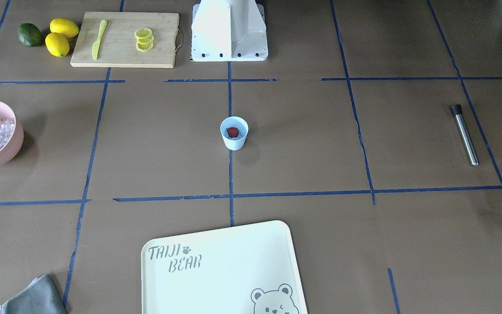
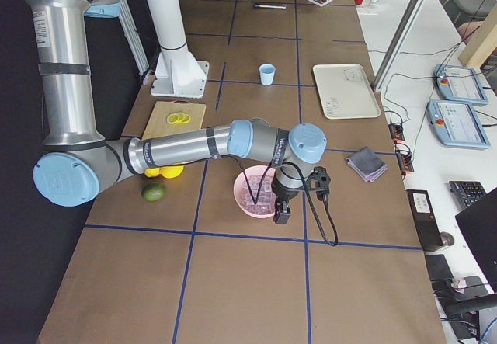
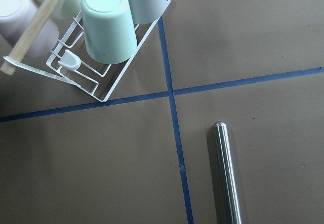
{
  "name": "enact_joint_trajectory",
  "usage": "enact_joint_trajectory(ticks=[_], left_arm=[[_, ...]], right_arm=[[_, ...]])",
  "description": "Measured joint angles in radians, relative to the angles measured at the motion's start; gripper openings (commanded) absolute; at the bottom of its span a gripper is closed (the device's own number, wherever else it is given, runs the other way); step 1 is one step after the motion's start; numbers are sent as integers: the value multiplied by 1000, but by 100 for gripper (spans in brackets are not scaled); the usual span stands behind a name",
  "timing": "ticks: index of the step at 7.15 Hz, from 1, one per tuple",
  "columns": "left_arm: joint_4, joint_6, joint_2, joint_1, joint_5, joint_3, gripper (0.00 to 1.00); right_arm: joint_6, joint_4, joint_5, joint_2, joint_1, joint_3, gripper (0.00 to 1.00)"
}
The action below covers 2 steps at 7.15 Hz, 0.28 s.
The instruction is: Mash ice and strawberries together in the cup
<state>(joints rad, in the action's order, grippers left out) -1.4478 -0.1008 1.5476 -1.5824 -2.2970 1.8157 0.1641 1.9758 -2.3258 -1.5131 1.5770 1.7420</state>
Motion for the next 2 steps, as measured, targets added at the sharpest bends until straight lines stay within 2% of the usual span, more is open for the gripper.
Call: enact_joint_trajectory(ticks=[2], left_arm=[[4,-1,0,14,-3,1,100]], right_arm=[[0,0,-1,0,0,1,100]])
